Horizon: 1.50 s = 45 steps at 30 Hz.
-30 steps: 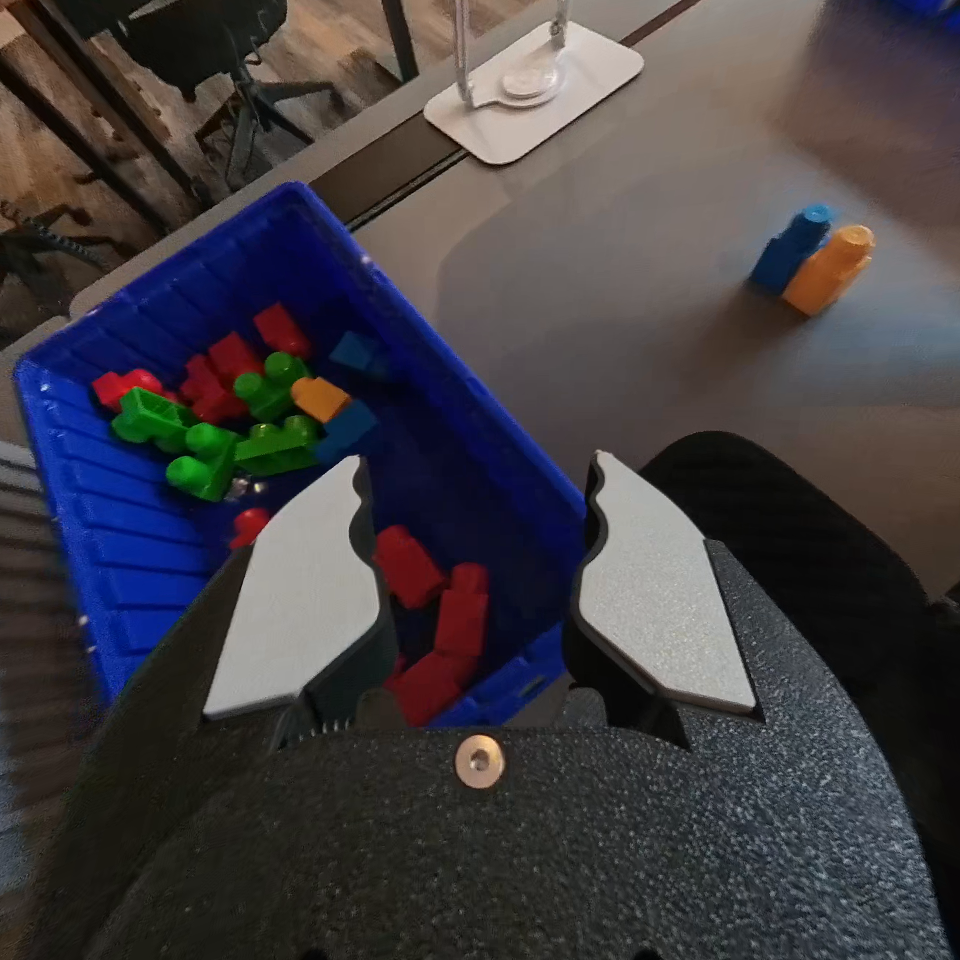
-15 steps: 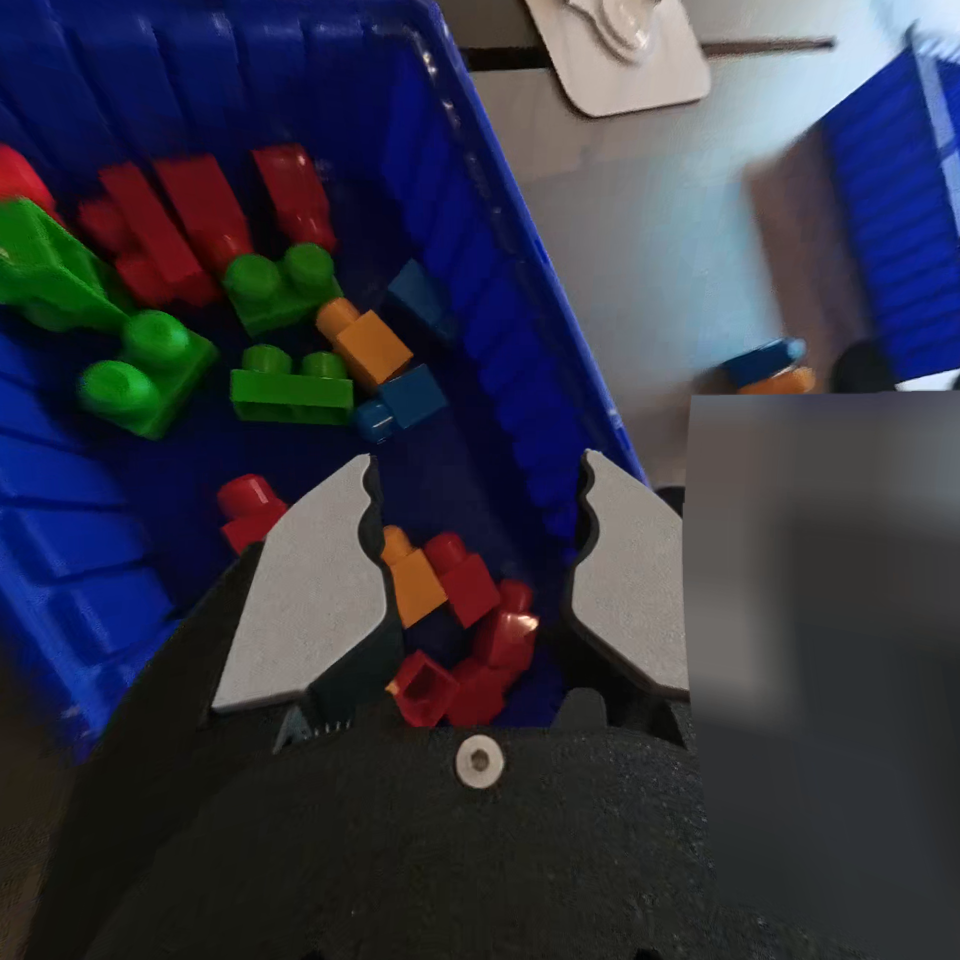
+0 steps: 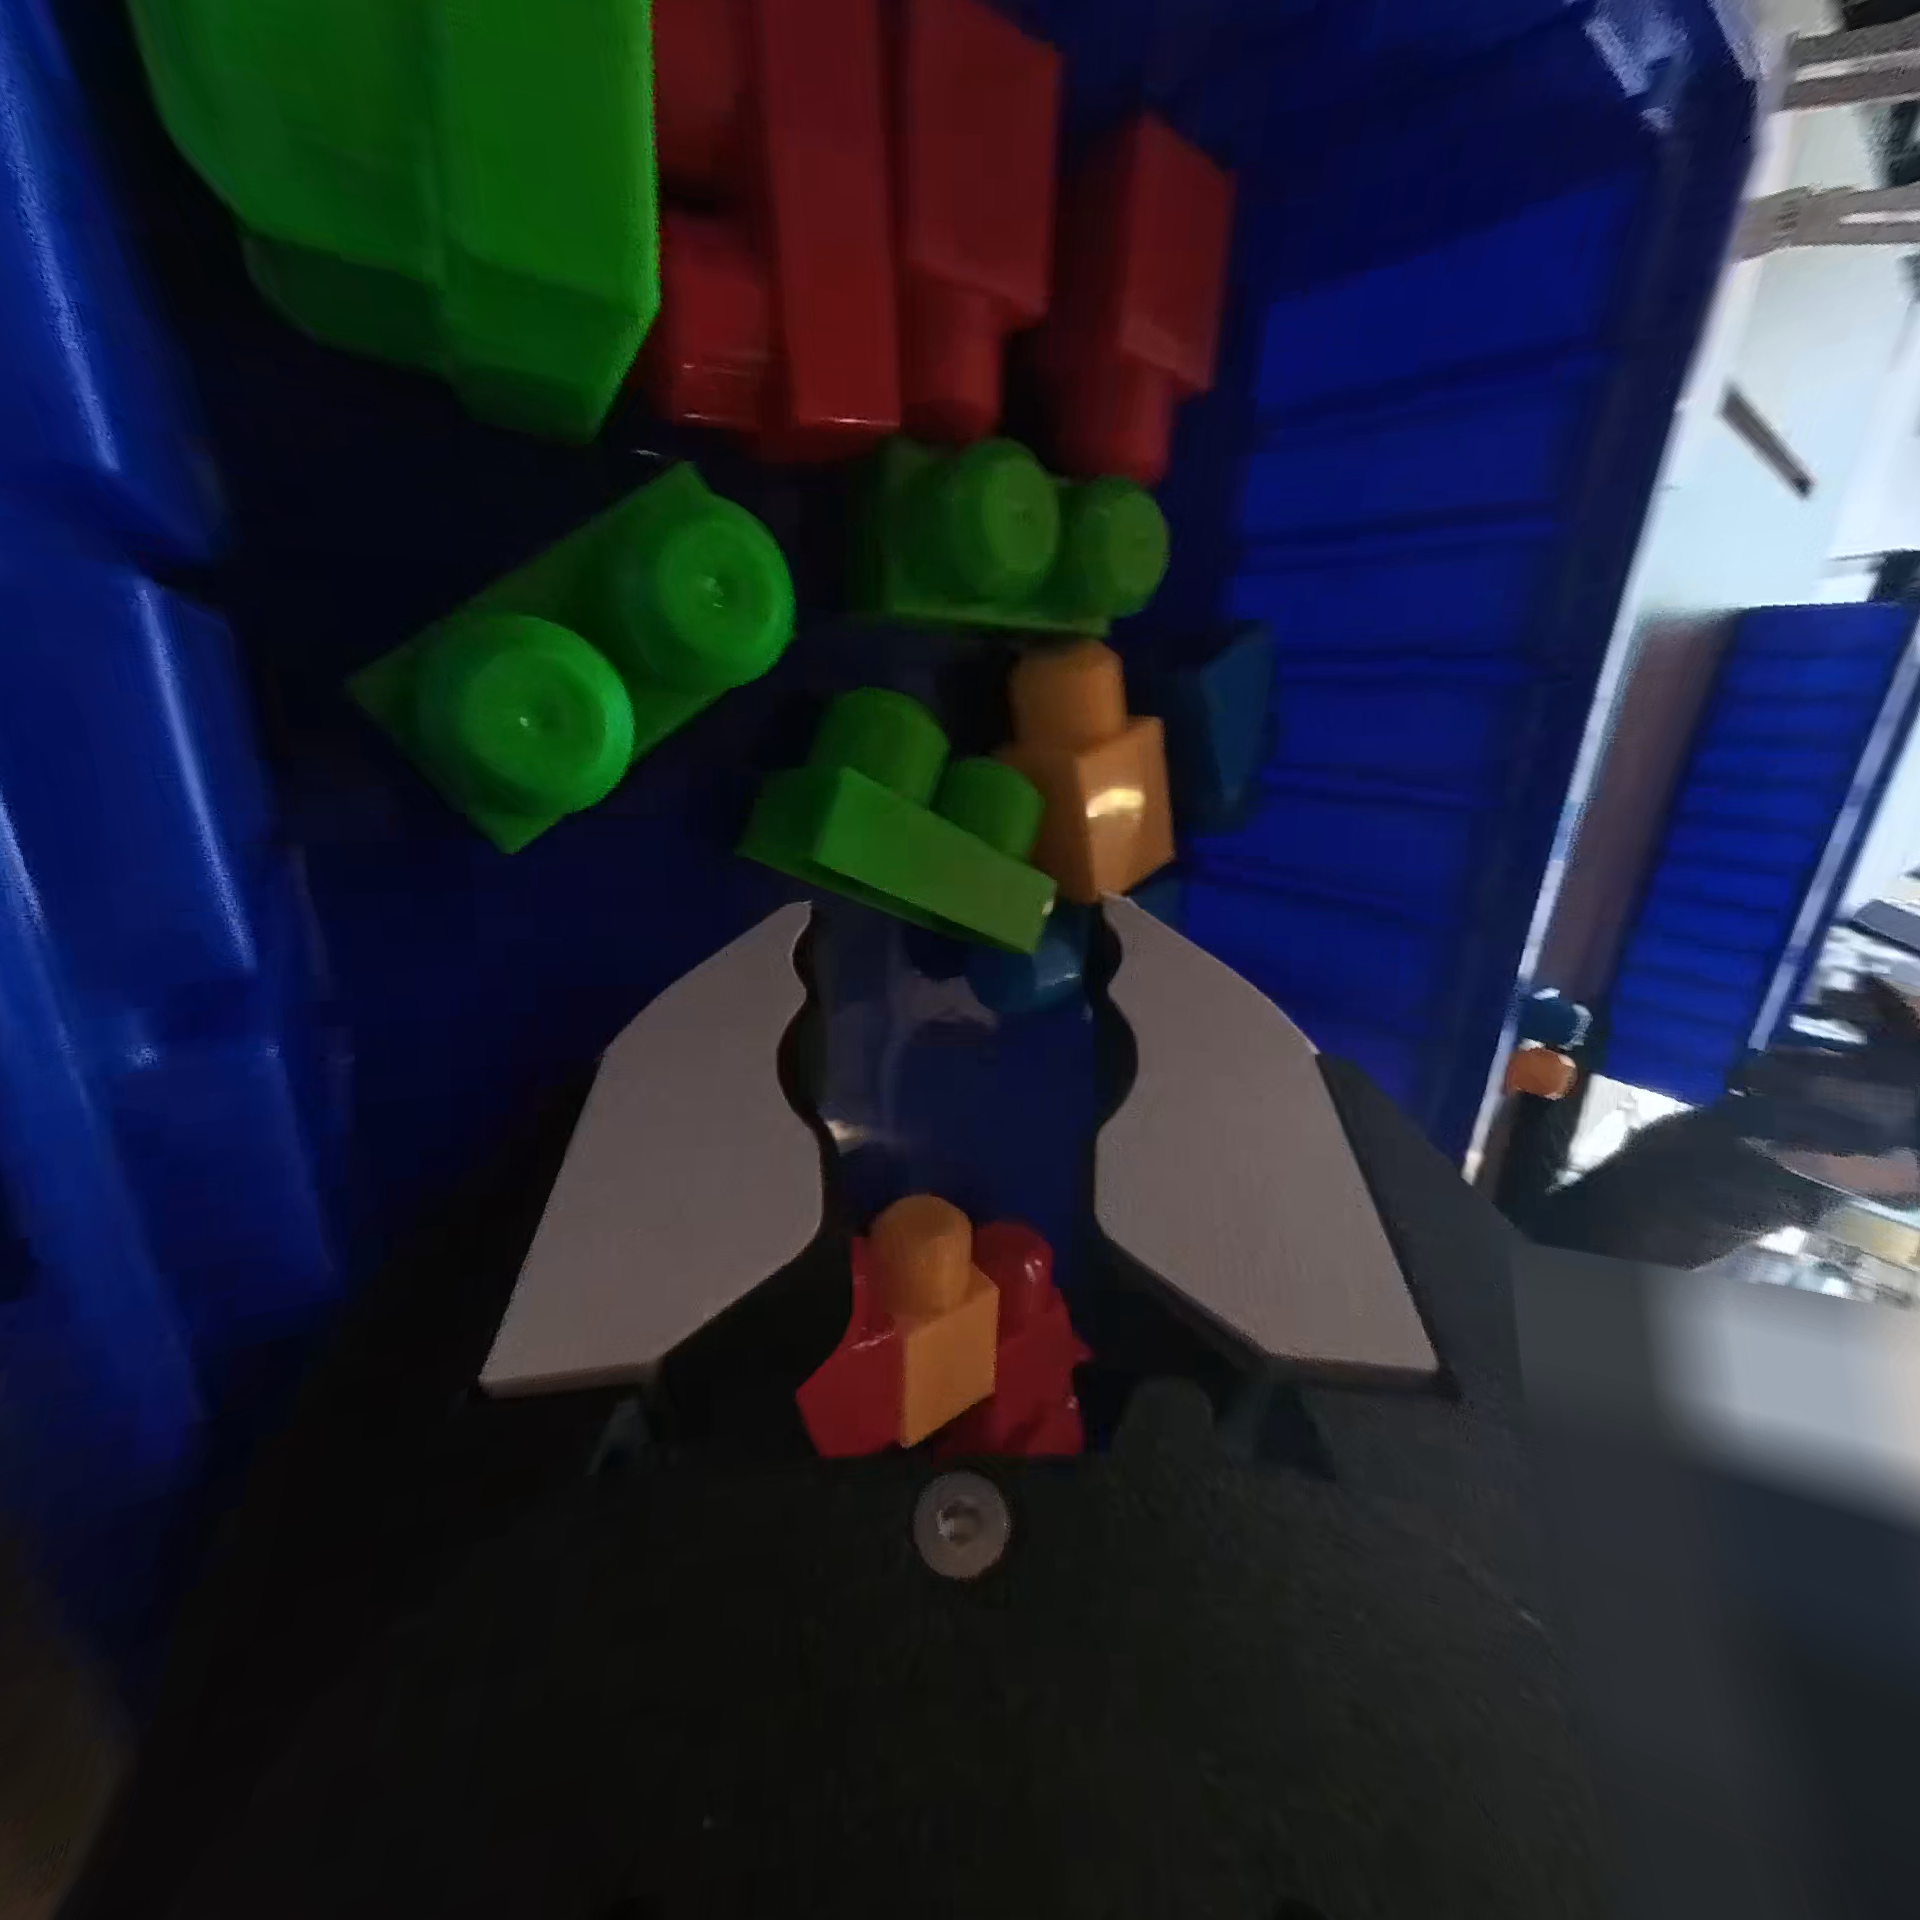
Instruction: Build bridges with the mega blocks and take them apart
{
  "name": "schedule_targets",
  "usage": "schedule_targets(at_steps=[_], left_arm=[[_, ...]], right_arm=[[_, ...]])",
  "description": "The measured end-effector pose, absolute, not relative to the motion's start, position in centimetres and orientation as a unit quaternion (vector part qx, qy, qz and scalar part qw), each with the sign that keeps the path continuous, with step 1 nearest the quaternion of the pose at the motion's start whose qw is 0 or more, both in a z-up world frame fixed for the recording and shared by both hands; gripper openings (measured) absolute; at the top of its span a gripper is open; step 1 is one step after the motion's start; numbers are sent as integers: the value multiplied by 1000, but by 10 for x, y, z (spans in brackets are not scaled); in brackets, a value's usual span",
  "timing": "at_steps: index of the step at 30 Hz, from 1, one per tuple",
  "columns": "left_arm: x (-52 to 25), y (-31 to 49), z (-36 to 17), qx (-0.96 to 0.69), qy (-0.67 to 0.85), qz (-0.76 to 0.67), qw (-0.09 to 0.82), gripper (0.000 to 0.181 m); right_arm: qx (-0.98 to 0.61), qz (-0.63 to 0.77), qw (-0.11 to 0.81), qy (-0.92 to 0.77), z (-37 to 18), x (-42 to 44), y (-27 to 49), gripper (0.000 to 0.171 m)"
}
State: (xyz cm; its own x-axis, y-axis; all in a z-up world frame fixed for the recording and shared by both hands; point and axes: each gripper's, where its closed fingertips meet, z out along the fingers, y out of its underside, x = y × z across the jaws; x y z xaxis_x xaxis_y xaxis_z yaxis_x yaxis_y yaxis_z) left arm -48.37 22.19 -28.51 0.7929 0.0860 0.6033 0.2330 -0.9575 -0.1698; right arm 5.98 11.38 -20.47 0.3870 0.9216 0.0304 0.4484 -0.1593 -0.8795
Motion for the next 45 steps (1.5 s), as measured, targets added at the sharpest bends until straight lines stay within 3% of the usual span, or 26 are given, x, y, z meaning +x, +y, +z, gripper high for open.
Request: schedule_targets(at_steps=[17,25,30,35,45], left_arm=[[-484,236,-322,-975,-121,-180,56,48],[-478,233,-320,-983,-97,-147,48,37],[-465,241,-282,-962,-77,-208,159,34],[-447,237,-219,-905,-35,-263,331,33],[-340,162,-112,-758,49,-300,577,33]], right_arm=[[-696,269,467,-474,-194,66,118,99],[-691,266,477,-473,-192,69,118,98],[-684,268,480,-479,-191,65,116,96],[-676,276,483,-484,-188,51,112,95],[-639,297,534,-467,-151,-7,98,90]])
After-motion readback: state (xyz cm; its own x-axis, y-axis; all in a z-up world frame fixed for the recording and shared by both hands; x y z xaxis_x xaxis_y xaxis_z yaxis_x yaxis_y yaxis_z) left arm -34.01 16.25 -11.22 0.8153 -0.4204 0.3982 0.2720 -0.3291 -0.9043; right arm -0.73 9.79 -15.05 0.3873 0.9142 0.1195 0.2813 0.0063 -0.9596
